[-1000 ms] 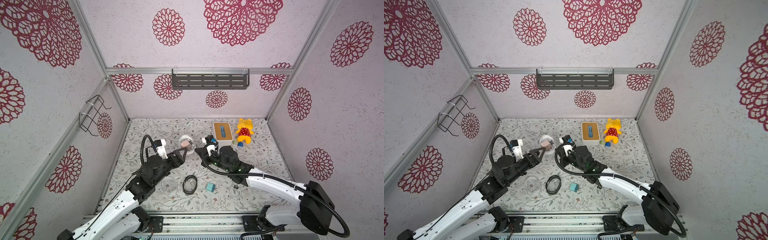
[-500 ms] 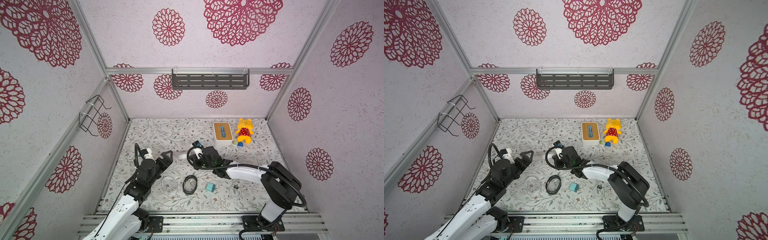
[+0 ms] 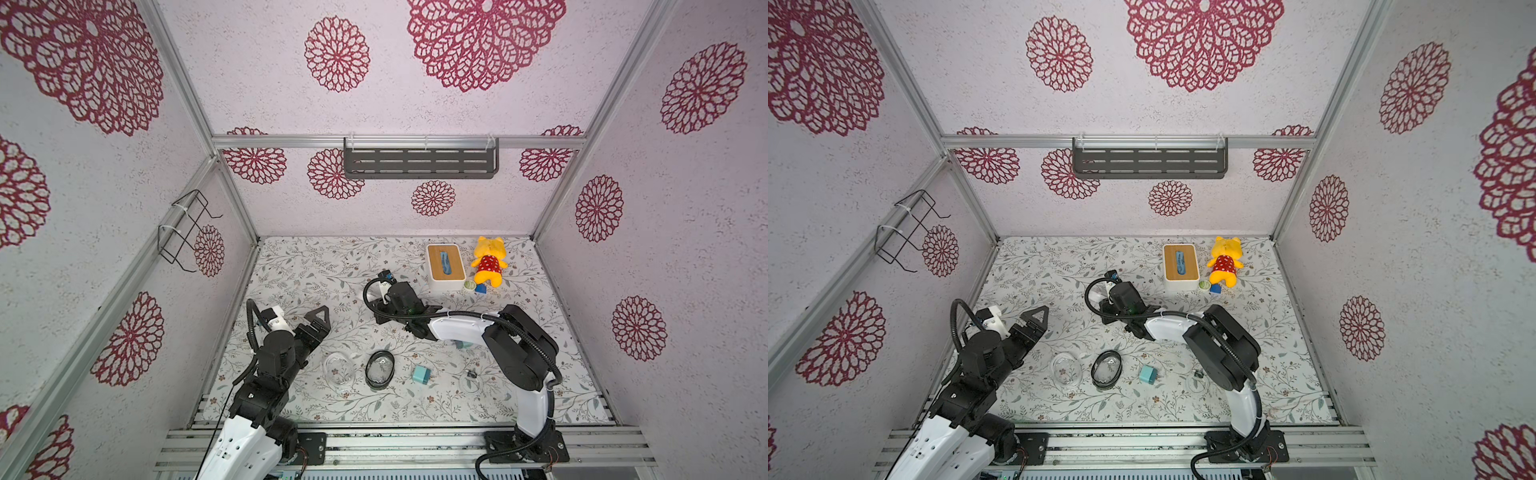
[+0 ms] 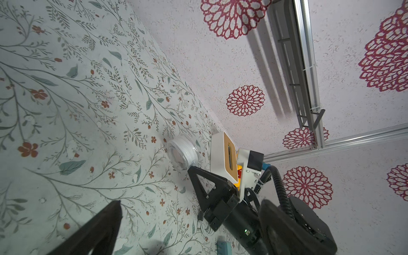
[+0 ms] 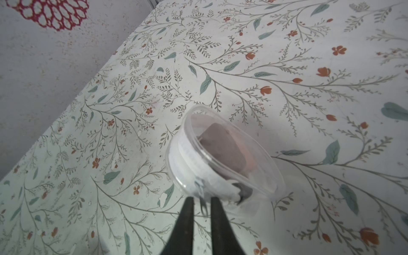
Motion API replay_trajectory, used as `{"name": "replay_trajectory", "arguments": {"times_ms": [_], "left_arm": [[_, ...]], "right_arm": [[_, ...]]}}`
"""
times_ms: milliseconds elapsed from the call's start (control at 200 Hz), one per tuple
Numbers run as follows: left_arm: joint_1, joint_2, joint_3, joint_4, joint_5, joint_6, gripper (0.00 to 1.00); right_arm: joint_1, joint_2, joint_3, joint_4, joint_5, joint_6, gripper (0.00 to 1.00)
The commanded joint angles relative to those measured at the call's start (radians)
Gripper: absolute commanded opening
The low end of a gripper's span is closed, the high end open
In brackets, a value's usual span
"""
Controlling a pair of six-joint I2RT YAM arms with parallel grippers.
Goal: Pack away charging kits
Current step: Place the storage bag at the center of the board, then move the storage bag to the center of the board.
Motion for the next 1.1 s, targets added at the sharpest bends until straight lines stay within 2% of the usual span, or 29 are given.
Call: {"name": "replay_trajectory", "arguments": {"times_ms": [0, 150, 325, 425, 550, 635, 760, 861, 991, 1091], "left_arm": [[0.012, -0.006, -0.007, -0.046, -0.015, 0.011, 0.99], [0.024, 0.055, 0.06, -0.149, -0.057, 0.006, 0.98], [0.103, 0.261, 0.25, -0.316, -0.06, 0.021, 0.98], [0.166, 0.38, 0.366, -0.378, -0.056, 0.048, 0.99], [0.218, 0.474, 0.456, -0.394, -0.082, 0.083, 0.99], [0.248, 0.51, 0.444, -0.324, -0.089, 0.096, 0.98], [0.278, 0.531, 0.341, -0.137, -0.092, 0.135, 0.98], [0.327, 0.549, 0.319, -0.065, -0.002, 0.171, 0.98], [0.332, 0.554, 0.363, -0.096, -0.101, 0.289, 0.98], [0.345, 0.535, 0.343, -0.077, -0.129, 0.299, 0.98]], "right_arm": [[-0.001, -0.029, 0.003, 0.032, -0.035, 0.042, 0.39], [-0.001, -0.097, -0.019, 0.028, -0.035, 0.027, 0.49], [-0.025, -0.144, -0.026, -0.011, 0.018, 0.023, 0.6], [-0.057, -0.112, 0.009, -0.021, -0.003, 0.038, 0.66], [-0.059, 0.001, 0.114, -0.038, -0.057, 0.036, 0.71], [-0.059, 0.1, 0.201, -0.032, -0.129, 0.031, 0.72], [-0.058, 0.221, 0.316, -0.01, -0.24, 0.008, 0.74], [-0.053, 0.3, 0.41, -0.028, -0.303, -0.004, 0.74], [-0.04, 0.362, 0.478, -0.047, -0.347, -0.008, 0.74], [-0.027, 0.37, 0.473, -0.045, -0.353, -0.009, 0.7]]}}
